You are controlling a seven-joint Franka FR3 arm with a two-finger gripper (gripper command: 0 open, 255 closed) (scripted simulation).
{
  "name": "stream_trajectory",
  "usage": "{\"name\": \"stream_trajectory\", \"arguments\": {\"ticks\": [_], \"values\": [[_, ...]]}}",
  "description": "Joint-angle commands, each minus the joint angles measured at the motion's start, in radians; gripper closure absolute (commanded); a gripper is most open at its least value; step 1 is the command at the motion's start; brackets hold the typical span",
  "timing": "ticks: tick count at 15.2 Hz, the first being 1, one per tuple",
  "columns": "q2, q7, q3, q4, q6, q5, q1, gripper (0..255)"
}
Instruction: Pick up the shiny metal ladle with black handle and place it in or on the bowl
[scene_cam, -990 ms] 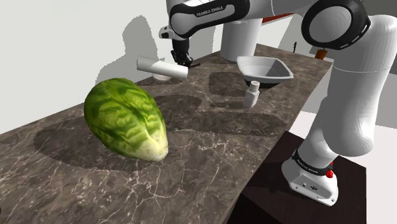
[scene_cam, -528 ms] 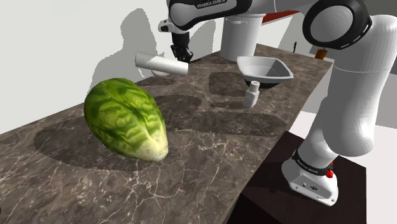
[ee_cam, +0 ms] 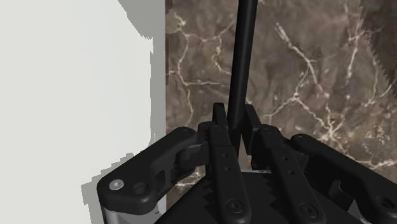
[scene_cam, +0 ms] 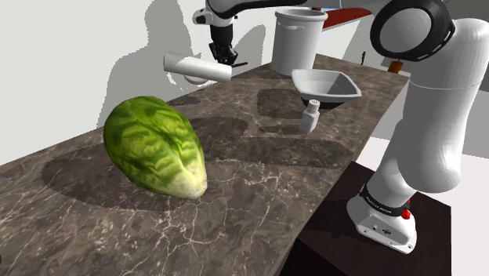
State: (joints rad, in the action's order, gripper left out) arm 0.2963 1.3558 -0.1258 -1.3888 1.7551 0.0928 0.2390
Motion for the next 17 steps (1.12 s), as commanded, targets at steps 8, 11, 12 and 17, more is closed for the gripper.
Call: {"name": "stream_trajectory", "arguments": {"ticks": [8,11,12,17], "values": [[0.031,0.014,-0.001,0.164,-0.133,-0.005,-0.003,255],[0.049,0.02,-0.001,0.233,-0.183,-0.008,-0.005,255],[0.057,0.023,-0.001,0.258,-0.201,-0.009,-0.006,255],[0.027,0.032,-0.004,0.265,-0.236,-0.007,-0.008,255]]}}
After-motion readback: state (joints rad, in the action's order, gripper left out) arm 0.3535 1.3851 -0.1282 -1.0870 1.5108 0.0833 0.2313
